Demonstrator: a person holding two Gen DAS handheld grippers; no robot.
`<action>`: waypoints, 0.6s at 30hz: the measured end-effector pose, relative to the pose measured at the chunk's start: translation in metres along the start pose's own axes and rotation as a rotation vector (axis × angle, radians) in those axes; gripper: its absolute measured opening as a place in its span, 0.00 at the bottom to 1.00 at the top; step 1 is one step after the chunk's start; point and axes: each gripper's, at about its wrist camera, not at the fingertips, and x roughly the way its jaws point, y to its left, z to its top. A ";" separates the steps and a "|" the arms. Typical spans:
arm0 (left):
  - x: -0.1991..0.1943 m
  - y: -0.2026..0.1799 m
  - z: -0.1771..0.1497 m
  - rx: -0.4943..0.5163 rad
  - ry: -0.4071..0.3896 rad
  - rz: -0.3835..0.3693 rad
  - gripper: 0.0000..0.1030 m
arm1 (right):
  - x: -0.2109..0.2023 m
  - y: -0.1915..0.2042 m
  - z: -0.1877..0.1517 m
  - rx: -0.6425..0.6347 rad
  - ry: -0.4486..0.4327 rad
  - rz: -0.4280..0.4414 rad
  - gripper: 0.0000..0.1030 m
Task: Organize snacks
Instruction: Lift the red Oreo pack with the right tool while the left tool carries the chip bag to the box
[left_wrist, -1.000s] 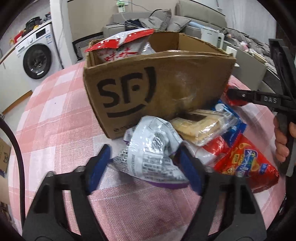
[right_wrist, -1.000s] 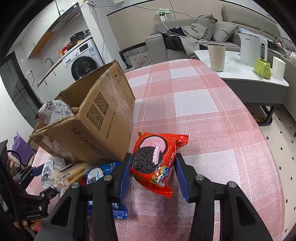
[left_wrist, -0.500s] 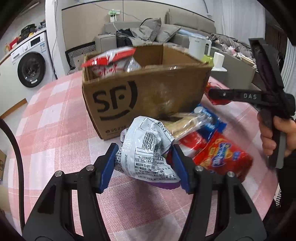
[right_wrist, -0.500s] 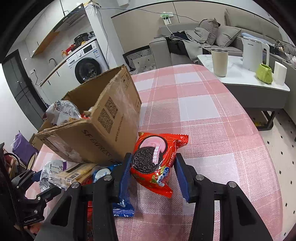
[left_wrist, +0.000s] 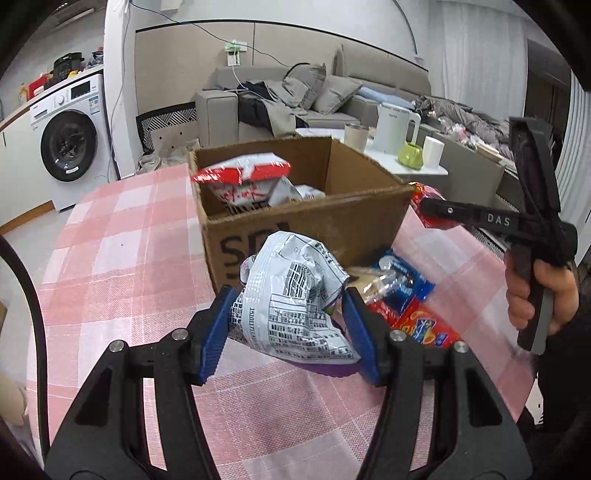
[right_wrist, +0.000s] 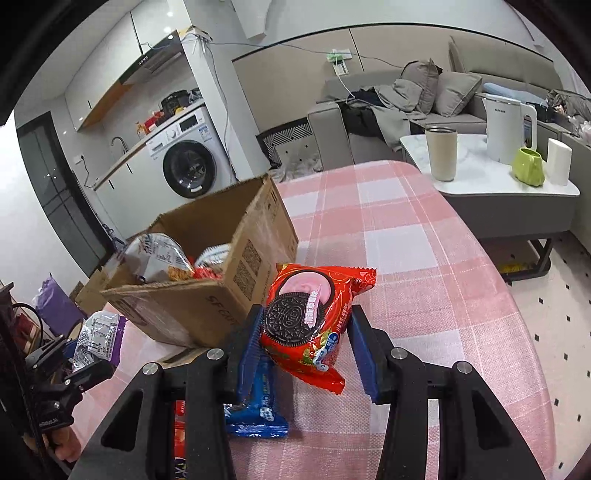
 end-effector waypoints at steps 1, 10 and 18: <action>-0.004 0.001 0.002 -0.002 -0.008 0.004 0.55 | -0.004 0.002 0.001 -0.004 -0.010 0.004 0.45; -0.033 0.024 0.020 -0.049 -0.076 0.021 0.55 | -0.025 0.023 0.005 -0.041 -0.063 0.023 0.45; -0.039 0.030 0.040 -0.076 -0.117 0.040 0.55 | -0.043 0.047 0.012 -0.080 -0.113 0.056 0.45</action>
